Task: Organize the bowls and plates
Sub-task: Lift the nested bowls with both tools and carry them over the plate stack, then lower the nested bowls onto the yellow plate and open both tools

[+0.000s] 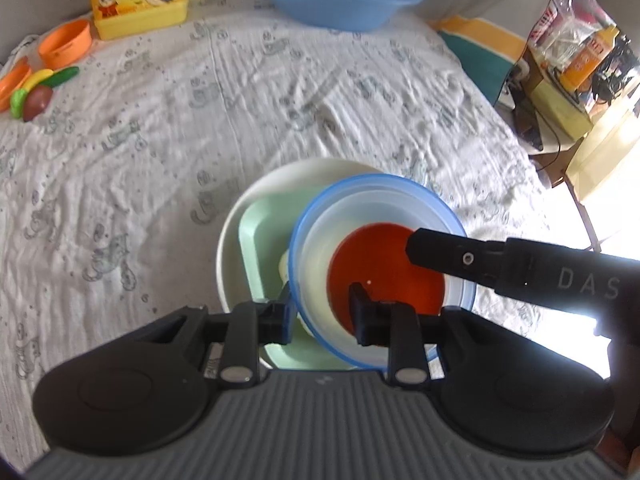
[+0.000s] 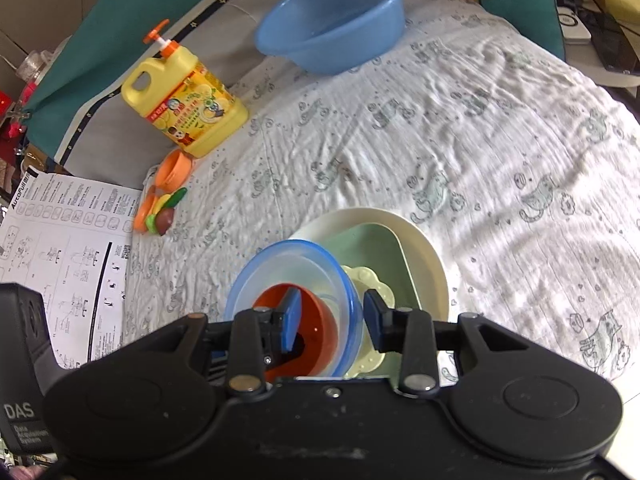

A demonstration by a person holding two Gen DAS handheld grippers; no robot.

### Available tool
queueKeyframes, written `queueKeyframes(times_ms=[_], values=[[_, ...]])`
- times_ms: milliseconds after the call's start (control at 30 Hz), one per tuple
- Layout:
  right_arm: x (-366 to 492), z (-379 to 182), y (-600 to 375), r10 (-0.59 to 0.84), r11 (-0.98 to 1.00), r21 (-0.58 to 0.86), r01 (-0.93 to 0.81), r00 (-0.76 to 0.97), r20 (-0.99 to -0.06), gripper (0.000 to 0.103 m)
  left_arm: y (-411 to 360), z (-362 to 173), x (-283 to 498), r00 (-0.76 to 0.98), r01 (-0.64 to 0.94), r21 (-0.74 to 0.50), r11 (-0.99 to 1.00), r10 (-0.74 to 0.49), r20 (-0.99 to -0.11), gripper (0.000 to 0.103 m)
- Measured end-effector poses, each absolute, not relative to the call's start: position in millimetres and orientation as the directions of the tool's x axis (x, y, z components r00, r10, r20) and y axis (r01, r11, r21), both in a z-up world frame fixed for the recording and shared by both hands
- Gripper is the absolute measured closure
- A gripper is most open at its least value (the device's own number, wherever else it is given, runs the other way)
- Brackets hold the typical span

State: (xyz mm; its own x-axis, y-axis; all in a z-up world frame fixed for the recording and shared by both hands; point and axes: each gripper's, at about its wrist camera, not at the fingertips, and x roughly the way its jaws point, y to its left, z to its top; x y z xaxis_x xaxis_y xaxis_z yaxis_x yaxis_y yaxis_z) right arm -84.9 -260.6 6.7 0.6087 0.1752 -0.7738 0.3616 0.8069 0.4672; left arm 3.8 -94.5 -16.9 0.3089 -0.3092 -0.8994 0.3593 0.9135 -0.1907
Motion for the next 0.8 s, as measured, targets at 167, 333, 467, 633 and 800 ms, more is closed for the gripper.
queueKeyframes(times_ms=[167,333,467,633,800], values=[[-81.3,-7.1,-263.1,0.189,0.794,0.476,0.377,0.591,-0.784,0.068,-97.9,-25.2,8.8,0.291,0.353,-0.185,0.917,-0.295,-0.910,0.077],[-77.9,-15.6,-265.9,0.197,0.786,0.481,0.389,0.581,-0.790,0.068,-101.4,-34.2,13.1,0.273,0.347,-0.182,0.920,-0.284,-0.919,0.077],[-73.3,-20.4,-265.7,0.199,0.785,0.479,0.393,0.572,-0.796,0.068,-102.8,-39.6,17.0,0.273,0.346,-0.175,0.922,-0.277,-0.921,0.075],[-65.7,-27.0,-265.3,0.208,0.784,0.481,0.392,0.565,-0.798,0.066,-108.6,-44.6,18.8,0.287,0.363,-0.151,0.919,-0.264,-0.921,0.068],[-62.7,-30.5,-264.7,0.214,0.781,0.482,0.397,0.556,-0.803,0.066,-111.9,-46.3,19.2,0.307,0.381,-0.124,0.916,-0.251,-0.918,0.067]])
